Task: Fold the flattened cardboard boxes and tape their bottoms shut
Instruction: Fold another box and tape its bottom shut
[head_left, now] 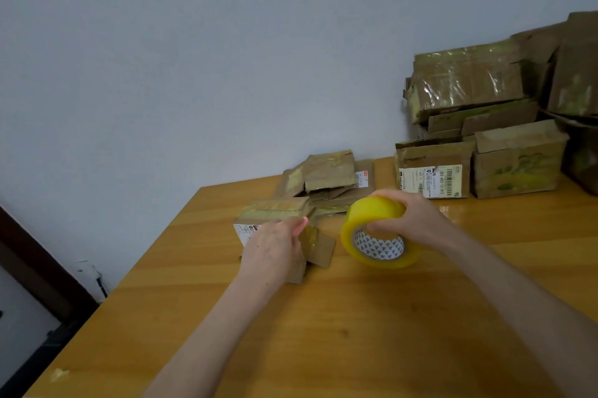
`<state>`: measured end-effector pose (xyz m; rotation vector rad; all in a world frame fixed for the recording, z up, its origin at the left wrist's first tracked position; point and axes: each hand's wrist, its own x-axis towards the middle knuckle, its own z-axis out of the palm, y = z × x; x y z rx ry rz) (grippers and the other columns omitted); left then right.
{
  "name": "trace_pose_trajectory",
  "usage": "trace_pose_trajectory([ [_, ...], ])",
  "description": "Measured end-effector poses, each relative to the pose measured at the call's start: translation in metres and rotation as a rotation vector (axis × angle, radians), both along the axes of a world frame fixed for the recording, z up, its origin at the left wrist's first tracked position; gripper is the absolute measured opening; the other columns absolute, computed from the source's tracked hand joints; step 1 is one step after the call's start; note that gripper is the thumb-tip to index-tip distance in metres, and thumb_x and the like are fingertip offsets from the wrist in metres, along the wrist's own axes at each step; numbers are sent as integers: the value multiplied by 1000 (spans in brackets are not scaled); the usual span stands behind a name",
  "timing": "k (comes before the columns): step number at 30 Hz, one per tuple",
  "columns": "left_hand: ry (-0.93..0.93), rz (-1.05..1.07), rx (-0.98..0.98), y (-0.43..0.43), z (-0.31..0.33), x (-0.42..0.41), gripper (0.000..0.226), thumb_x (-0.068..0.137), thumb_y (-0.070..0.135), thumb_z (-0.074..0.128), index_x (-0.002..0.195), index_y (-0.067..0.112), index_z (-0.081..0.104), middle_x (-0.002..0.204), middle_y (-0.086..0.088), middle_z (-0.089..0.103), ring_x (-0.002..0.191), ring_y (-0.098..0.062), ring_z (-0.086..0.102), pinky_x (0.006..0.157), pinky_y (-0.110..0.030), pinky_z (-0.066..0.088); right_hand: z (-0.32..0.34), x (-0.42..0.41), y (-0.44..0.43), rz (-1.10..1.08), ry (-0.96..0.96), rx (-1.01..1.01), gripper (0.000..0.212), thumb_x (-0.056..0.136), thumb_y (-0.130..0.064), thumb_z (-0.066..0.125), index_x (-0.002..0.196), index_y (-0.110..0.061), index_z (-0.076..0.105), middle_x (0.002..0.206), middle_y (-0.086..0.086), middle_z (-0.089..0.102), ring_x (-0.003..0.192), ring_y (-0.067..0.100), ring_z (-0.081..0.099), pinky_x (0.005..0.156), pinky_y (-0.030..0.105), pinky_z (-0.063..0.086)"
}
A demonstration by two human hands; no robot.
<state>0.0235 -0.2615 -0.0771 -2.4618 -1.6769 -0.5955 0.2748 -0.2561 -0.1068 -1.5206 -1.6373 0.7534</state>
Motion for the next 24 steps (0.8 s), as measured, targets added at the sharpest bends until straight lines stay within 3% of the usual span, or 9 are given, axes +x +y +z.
trace_pose_trajectory([
  [4, 2, -4, -36, 0, 4, 0, 31, 99, 27, 45, 127, 26, 58, 89, -3, 69, 74, -18, 63, 70, -28, 52, 0, 1, -1, -1, 7, 2, 58, 72, -36, 78, 123, -37, 51, 121, 2, 52, 101, 18, 49, 59, 21, 43],
  [8, -86, -4, -94, 5, 5, -3, 32, 96, 41, 49, 119, 25, 64, 58, 13, 53, 43, 1, 42, 46, -15, 40, 1, 1, -3, -14, 30, -3, 57, 72, -34, 78, 122, -38, 51, 118, -1, 50, 102, 19, 50, 60, 22, 44],
  [11, -90, -4, -119, 2, 2, -3, 31, 94, 37, 52, 120, 24, 63, 64, 15, 52, 44, 3, 43, 42, -12, 35, 1, 0, -6, -23, 19, 1, 58, 72, -35, 78, 123, -37, 51, 117, 0, 49, 101, 19, 50, 59, 21, 43],
  [18, -108, 24, -136, -7, 1, -2, 31, 95, 31, 53, 122, 22, 62, 93, 0, 69, 48, 2, 50, 45, -11, 43, 4, -3, -8, -37, 5, 6, 56, 71, -36, 78, 120, -39, 51, 121, 2, 49, 103, 21, 48, 70, 31, 48],
  [21, -98, 50, -113, -8, -1, -1, 30, 96, 34, 51, 122, 24, 63, 91, -2, 71, 52, -7, 55, 56, -23, 54, 4, -5, -8, -43, -13, 5, 59, 71, -36, 78, 123, -38, 51, 123, 3, 49, 104, 21, 48, 71, 31, 47],
  [24, -28, 67, -99, -7, -3, 4, 29, 99, 31, 48, 123, 24, 62, 86, -5, 71, 62, -15, 59, 67, -30, 55, 5, -6, -10, -43, -17, 6, 59, 71, -36, 78, 124, -37, 50, 120, 1, 47, 102, 19, 46, 66, 27, 44],
])
